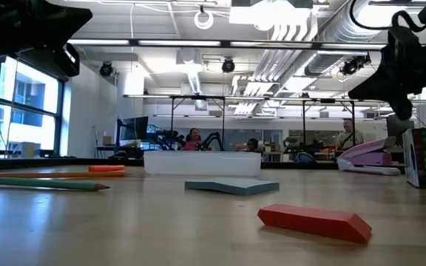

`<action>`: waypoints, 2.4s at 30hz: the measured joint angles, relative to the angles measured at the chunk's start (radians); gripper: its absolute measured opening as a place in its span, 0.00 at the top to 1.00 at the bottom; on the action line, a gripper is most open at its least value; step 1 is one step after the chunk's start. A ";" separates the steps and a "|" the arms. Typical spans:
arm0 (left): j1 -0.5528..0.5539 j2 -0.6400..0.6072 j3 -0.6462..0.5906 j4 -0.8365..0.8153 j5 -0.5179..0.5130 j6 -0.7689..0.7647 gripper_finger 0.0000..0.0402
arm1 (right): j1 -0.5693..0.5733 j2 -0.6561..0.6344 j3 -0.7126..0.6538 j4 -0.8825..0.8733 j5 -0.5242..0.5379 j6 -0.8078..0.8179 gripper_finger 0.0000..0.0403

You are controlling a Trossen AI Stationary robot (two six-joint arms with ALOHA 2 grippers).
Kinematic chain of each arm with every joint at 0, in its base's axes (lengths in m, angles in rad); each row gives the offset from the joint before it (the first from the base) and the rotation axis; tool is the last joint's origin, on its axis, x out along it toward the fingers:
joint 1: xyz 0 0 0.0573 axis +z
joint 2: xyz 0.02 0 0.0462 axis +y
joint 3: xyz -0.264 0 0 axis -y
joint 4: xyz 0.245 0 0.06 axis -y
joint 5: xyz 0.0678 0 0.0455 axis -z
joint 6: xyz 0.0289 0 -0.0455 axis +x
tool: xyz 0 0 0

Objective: Pack school essentials
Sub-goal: Put the green scissor into the blue supply box

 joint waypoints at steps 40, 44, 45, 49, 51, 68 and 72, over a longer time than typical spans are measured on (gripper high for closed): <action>0.000 0.000 0.000 -0.001 -0.194 0.000 0.99 | 0.036 0.403 0.583 -0.425 -0.381 0.453 1.00; 0.000 0.000 0.000 -0.002 -0.213 0.000 0.99 | 0.108 0.504 0.685 -0.501 -0.365 0.495 1.00; 0.000 0.000 0.000 -0.002 -0.214 0.000 0.99 | 0.131 0.530 0.705 -0.518 -0.354 0.509 1.00; 0.000 0.000 0.000 -0.003 -0.214 0.000 0.99 | 0.246 0.634 0.759 -0.558 -0.312 0.575 1.00; 0.000 0.000 0.000 -0.003 -0.214 0.000 0.99 | 0.315 0.689 0.769 -0.572 -0.295 0.605 1.00; 0.000 0.000 0.000 -0.050 -0.259 0.010 0.99 | 0.814 1.078 0.770 -0.587 -0.198 1.149 1.00; 0.000 0.000 0.000 -0.049 -0.260 0.009 0.99 | 0.897 1.156 0.770 -0.548 -0.235 1.272 0.98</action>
